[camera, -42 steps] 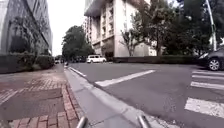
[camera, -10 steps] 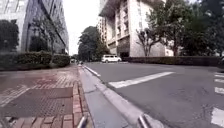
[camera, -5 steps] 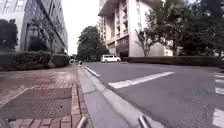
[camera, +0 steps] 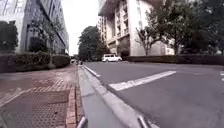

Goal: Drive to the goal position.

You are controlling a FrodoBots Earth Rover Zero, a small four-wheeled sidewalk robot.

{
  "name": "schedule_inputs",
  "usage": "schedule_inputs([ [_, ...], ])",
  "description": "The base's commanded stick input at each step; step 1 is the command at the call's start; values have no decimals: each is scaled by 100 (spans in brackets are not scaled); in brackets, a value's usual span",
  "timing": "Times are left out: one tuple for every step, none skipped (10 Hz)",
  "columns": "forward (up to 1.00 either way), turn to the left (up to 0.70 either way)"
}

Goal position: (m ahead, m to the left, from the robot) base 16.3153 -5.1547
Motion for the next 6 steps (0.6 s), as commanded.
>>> schedule_inputs([
  [45, 0],
  [45, 0],
  [45, 0],
  [45, 0],
  [45, 0],
  [45, 0],
])
